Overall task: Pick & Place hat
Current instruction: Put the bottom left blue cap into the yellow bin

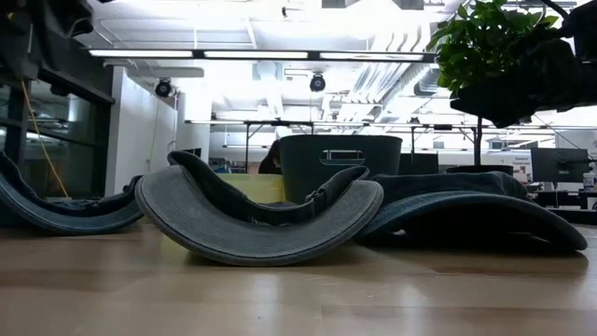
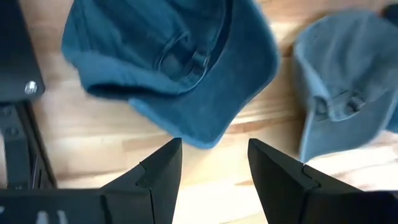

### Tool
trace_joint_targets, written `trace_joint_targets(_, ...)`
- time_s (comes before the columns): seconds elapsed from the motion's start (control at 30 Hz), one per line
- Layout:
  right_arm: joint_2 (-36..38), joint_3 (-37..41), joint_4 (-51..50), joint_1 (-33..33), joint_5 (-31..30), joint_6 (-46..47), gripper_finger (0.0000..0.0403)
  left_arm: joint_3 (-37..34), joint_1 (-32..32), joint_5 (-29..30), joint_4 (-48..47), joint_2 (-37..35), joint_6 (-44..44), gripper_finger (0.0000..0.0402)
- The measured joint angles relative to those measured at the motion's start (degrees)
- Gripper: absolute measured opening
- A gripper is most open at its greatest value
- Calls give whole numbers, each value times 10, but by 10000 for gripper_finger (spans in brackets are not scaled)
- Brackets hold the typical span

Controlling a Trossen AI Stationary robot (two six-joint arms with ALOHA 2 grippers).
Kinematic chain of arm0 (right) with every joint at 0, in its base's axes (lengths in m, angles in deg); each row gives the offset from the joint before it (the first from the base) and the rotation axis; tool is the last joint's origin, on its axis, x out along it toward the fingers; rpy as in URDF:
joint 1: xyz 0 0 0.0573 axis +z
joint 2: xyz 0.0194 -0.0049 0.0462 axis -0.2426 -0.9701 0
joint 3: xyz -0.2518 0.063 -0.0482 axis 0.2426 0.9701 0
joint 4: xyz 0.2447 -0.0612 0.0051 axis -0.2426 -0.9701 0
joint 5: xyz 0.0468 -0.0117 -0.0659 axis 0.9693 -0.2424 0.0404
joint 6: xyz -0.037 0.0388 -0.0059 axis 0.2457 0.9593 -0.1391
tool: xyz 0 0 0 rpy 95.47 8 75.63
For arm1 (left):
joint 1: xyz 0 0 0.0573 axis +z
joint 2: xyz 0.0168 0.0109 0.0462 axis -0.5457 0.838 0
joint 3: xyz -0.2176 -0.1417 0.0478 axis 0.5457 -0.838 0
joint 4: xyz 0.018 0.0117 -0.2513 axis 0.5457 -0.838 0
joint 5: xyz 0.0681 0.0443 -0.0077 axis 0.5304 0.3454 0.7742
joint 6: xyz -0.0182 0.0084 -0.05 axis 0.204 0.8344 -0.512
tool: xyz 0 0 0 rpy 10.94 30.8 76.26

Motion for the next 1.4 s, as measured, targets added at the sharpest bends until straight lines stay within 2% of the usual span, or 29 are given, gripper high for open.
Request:
trace_joint_targets(0.37,0,0,0,0,0,0,232,0,-16,-24,27,70,-96,181)
trace_joint_targets(0.67,0,0,0,0,0,0,232,-1,-62,8,33,118,-158,181)
trace_joint_targets(0.77,0,0,0,0,0,0,232,-1,-79,57,26,117,-186,181)
trace_joint_targets(0.9,0,0,0,0,0,0,232,-1,-90,91,20,117,-190,181)
trace_joint_targets(1.17,0,0,0,0,0,0,232,-1,-140,57,13,159,-210,181)
trace_joint_targets(1.27,0,0,0,0,0,0,232,-1,-162,44,37,183,-214,181)
trace_joint_targets(1.4,0,0,0,0,0,0,232,-1,-167,70,95,212,-209,181)
